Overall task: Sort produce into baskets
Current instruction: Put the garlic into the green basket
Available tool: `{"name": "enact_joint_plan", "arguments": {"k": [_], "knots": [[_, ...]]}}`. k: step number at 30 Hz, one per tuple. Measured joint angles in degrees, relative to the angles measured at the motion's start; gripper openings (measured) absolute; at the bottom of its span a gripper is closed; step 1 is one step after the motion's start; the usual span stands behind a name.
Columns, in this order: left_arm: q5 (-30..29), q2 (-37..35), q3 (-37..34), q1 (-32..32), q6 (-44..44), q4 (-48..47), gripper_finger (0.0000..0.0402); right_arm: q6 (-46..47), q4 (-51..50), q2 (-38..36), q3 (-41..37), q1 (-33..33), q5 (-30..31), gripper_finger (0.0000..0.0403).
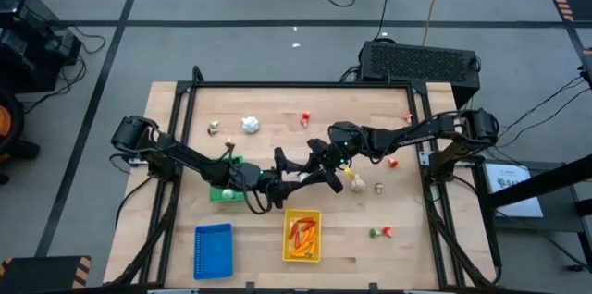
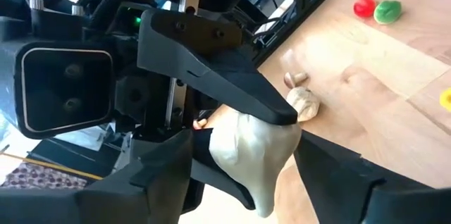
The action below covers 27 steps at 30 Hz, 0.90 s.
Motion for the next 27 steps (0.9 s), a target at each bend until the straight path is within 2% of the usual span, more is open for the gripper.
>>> {"name": "enact_joint_plan", "arguments": {"k": [9, 15, 22, 27], "knots": [[-0.58, -0.01, 0.00, 0.00, 0.29, 0.22, 0.0180, 0.09, -0.04, 0.02, 0.00, -0.02, -0.15, 0.0118], [-1.35, 0.01, -0.02, -0.51, 4.10, 0.71, 0.0141, 0.02, -0.47, 0.02, 0.05, -0.04, -0.03, 0.0118], [-2.01, 0.01, -0.04, -0.57, 4.26, 1.22, 0.0134, 0.94, -0.48, 0.00, 0.08, -0.03, 0.54, 0.0122], [-2.45, 0.00, -0.13, -0.62, 4.05, 1.19, 0.0133, 1.38, -0.70, -0.04, 0.08, -0.16, 2.21, 0.0157]]}}
